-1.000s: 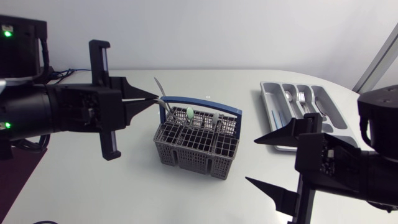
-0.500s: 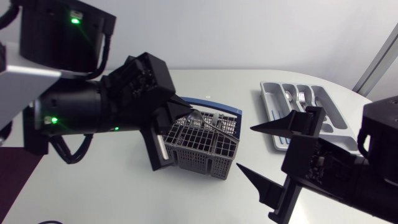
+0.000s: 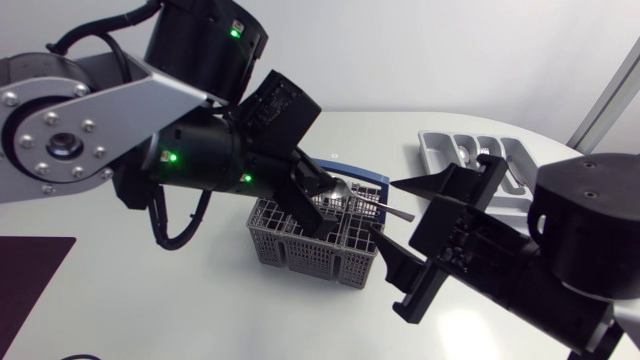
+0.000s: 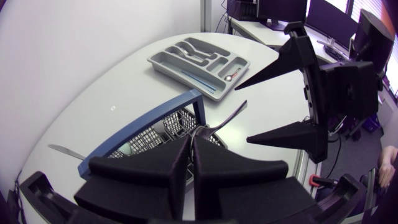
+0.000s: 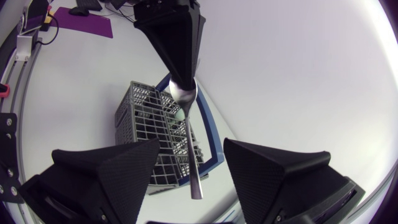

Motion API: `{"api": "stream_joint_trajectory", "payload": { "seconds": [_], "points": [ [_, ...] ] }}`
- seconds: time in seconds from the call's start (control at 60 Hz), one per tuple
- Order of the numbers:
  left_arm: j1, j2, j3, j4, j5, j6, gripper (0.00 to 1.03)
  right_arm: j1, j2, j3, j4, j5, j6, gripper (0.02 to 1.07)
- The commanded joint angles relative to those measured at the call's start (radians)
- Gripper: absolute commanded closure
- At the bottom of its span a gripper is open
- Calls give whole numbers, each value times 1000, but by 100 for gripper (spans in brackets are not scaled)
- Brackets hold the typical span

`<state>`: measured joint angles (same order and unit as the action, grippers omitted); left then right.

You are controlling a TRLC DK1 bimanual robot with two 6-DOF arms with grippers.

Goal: Unload the cutlery basket into the drawer organizer.

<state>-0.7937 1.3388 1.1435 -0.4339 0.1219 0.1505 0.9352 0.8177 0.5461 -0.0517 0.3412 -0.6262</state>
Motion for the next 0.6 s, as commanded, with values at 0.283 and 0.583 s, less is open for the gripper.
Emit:
{"api": "stream_joint_trajectory", "payload": {
  "seconds": [0.283, 0.583],
  "points": [
    [16, 45, 82, -95, 50, -100, 97, 8, 136, -11, 115, 48, -95, 67],
    [30, 56, 93, -137, 79, -112, 97, 8, 186, 15, 151, 67, -127, 86]
  ]
}}
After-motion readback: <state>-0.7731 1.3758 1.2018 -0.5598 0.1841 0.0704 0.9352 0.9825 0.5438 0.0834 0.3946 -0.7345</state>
